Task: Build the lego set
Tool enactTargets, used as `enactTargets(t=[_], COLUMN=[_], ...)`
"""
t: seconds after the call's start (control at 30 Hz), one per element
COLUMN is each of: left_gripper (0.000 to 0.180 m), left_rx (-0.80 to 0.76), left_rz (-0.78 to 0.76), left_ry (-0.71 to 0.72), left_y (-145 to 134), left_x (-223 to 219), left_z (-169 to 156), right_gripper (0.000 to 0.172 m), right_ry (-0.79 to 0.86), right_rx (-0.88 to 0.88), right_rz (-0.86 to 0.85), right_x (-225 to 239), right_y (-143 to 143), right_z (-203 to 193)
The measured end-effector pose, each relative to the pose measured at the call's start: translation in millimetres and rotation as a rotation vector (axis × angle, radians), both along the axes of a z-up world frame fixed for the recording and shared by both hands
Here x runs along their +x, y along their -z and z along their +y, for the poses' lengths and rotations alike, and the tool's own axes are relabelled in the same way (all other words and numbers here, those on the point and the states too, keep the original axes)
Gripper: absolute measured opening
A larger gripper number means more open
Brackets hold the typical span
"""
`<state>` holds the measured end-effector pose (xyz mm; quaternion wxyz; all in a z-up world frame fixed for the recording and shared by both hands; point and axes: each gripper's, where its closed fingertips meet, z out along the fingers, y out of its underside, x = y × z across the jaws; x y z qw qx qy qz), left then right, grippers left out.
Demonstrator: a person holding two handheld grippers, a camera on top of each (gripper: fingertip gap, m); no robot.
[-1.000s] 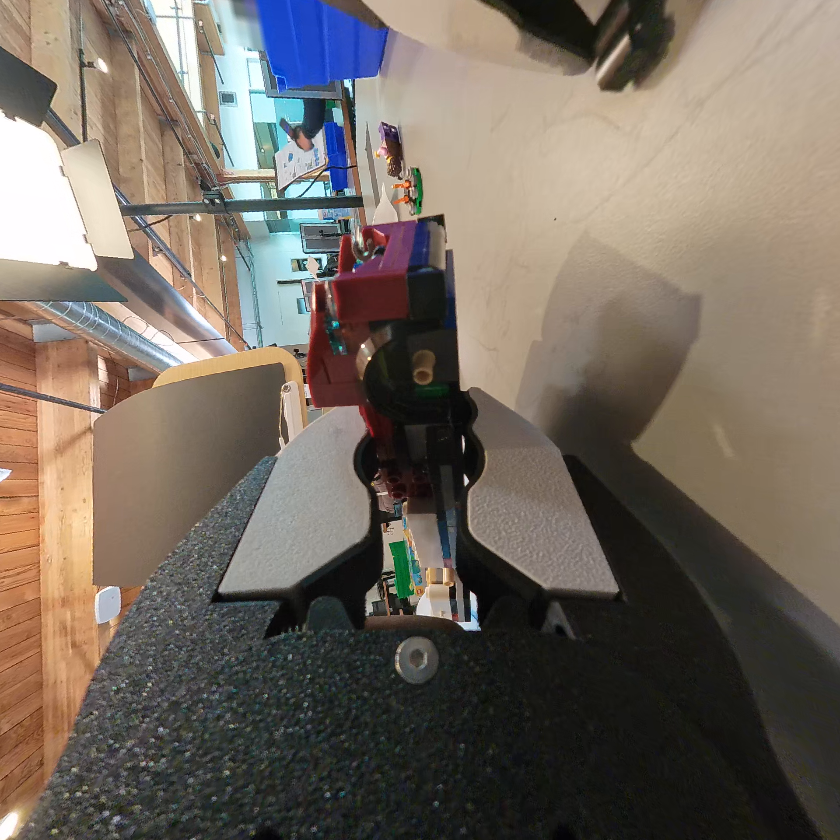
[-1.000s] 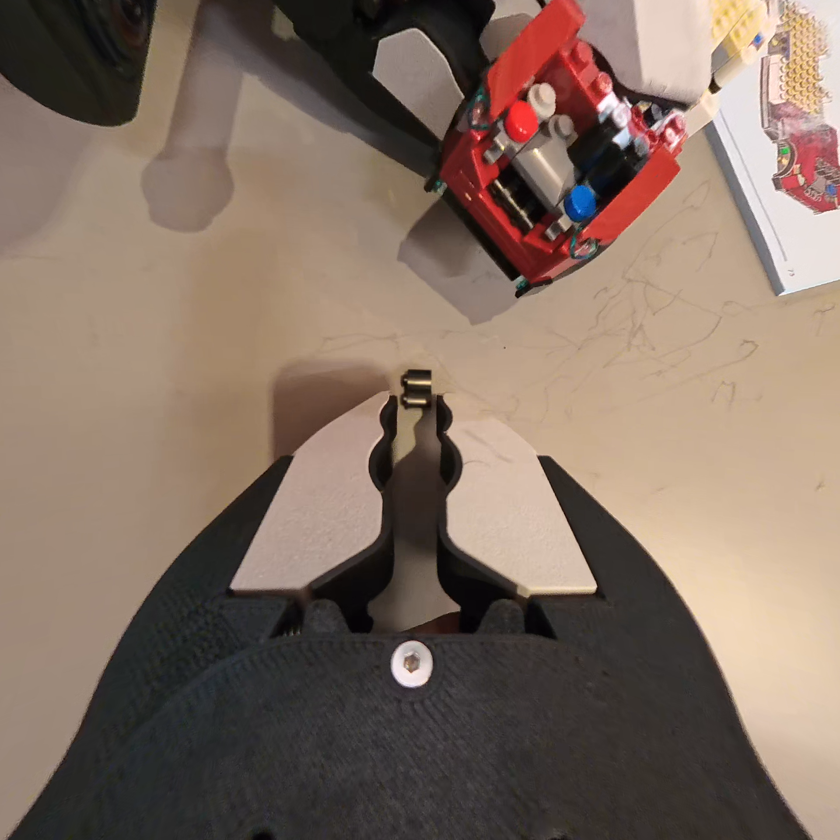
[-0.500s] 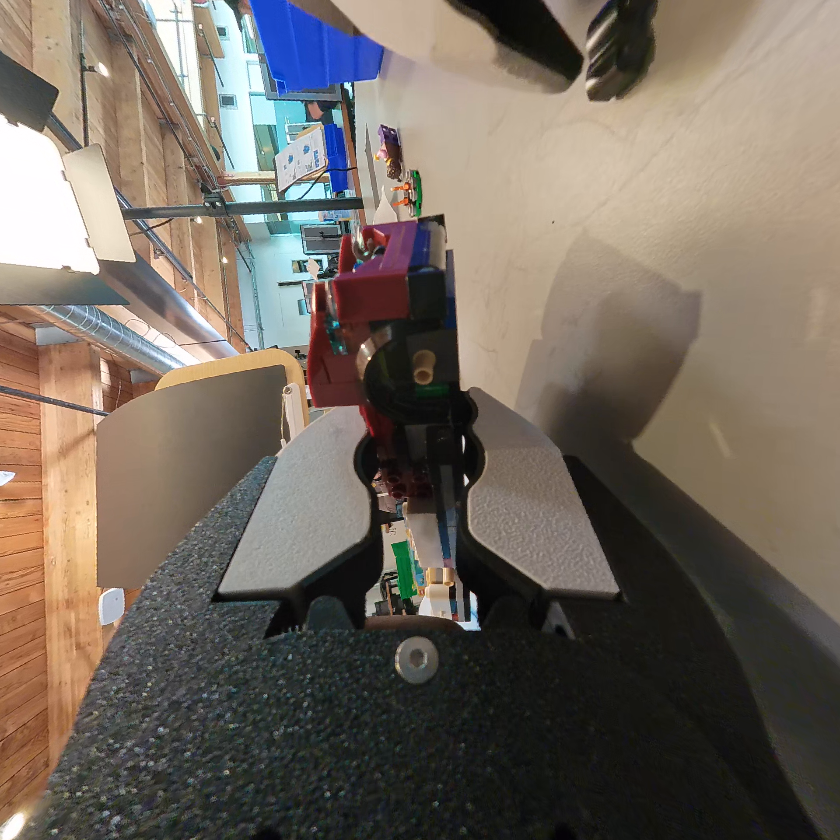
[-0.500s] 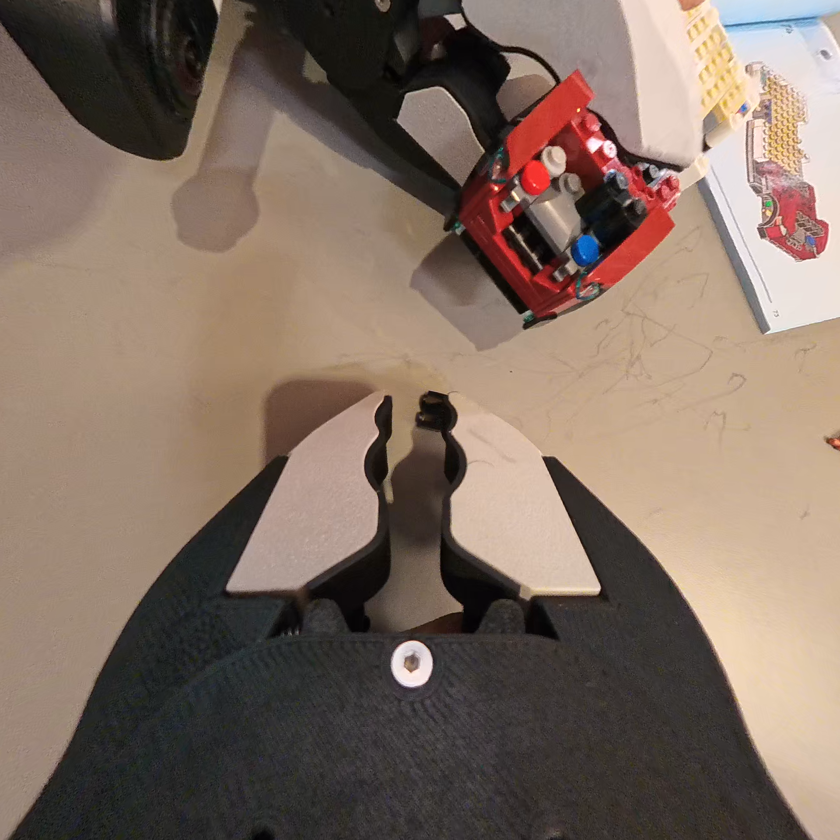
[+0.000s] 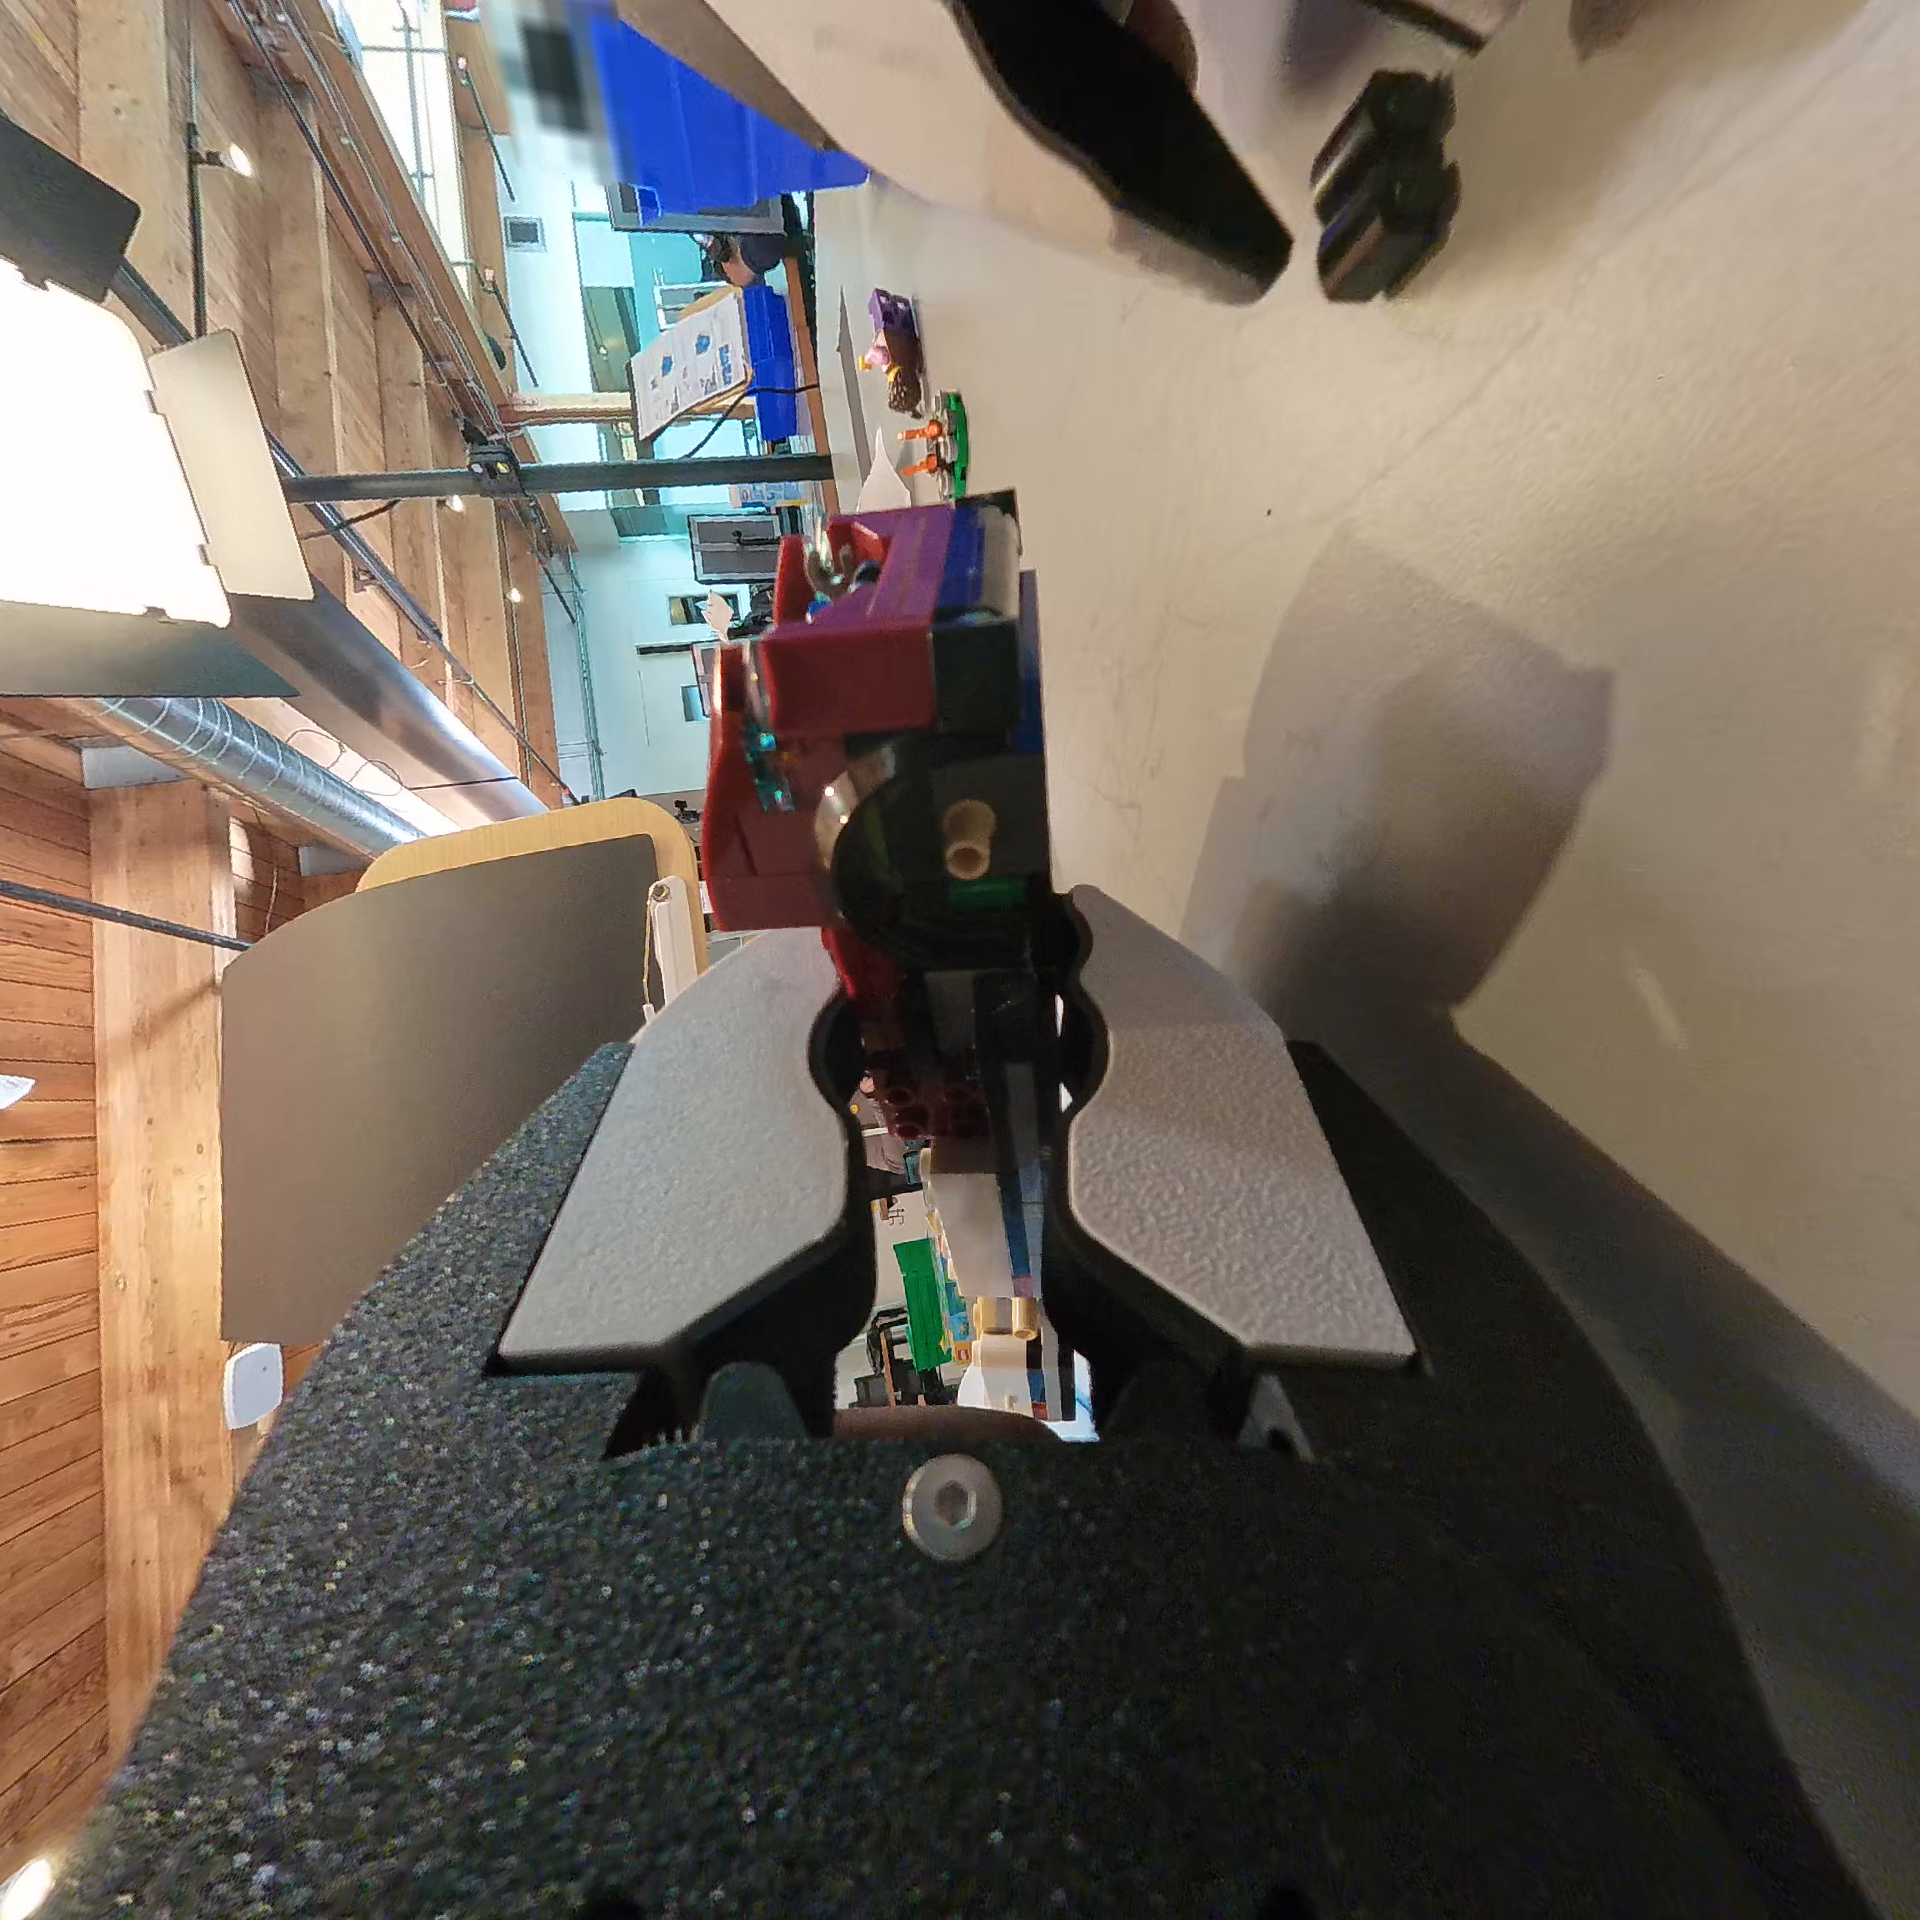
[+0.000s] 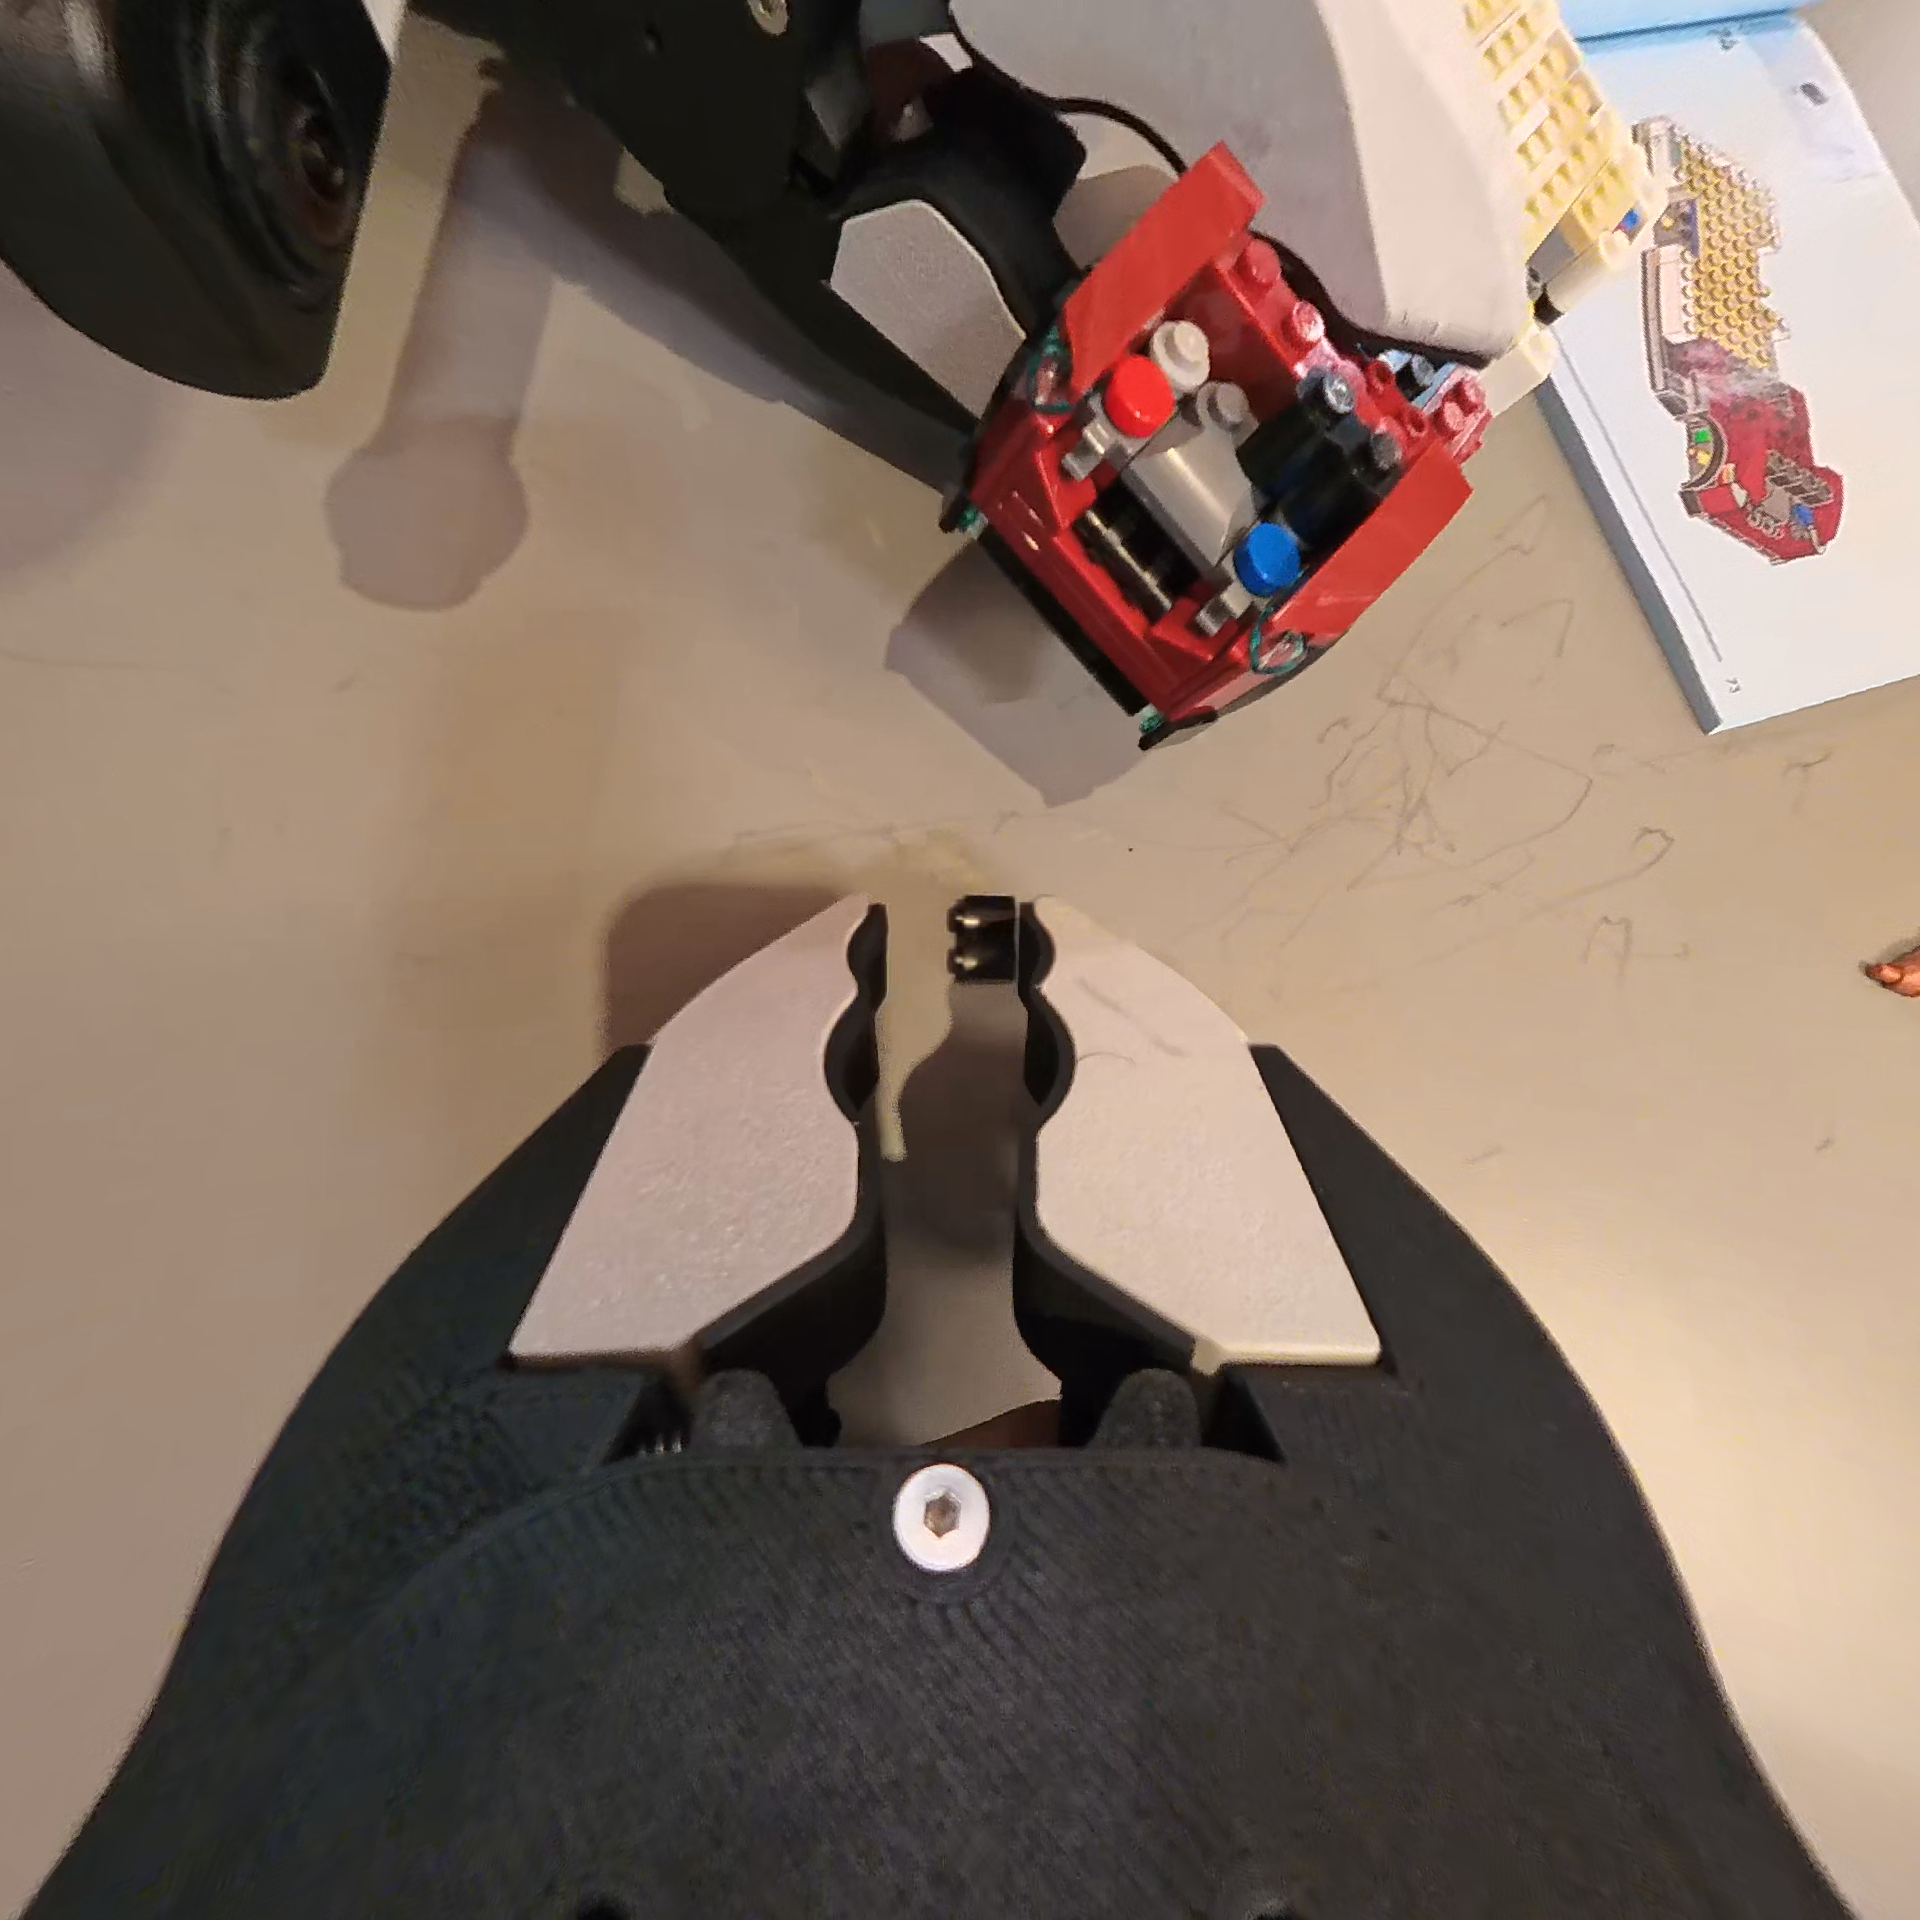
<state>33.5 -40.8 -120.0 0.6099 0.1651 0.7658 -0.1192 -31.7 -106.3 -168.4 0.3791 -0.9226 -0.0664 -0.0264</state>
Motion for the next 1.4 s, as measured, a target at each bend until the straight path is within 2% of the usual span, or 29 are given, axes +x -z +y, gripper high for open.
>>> enactTargets(t=[0.2, 0.4, 0.73, 1.13, 1.4], left_gripper=[0.034, 0.034, 0.034, 0.034, 0.034], left_rx=[0.0, 0.0, 0.0, -0.001, -0.001], left_rz=[0.001, 0.003, 0.002, -0.001, -0.003], left_ry=[0.001, 0.001, 0.0, 0.0, -0.002], left_y=[0.5, 1.4, 1.1, 0.3, -0.2], left_x=[-0.3, -0.3, 0.0, -0.1, 0.3], left_z=[-0.6, -0.8, -0.8, -0.9, -0.2], right_gripper=[0.023, 0.025, 0.025, 0.025, 0.024], right_ry=[-0.009, -0.016, -0.009, -0.042, -0.062], right_rx=[-0.026, 0.004, -0.038, 0.017, 0.029], right_rz=[-0.001, 0.009, 0.013, -0.028, 0.004], right_x=[-1.9, -4.4, -4.0, -7.5, -22.0], right_y=[5.1, -4.4, 5.5, -1.6, -3.4], right_z=[-1.2, -0.8, -2.6, 4.3, 12.1])
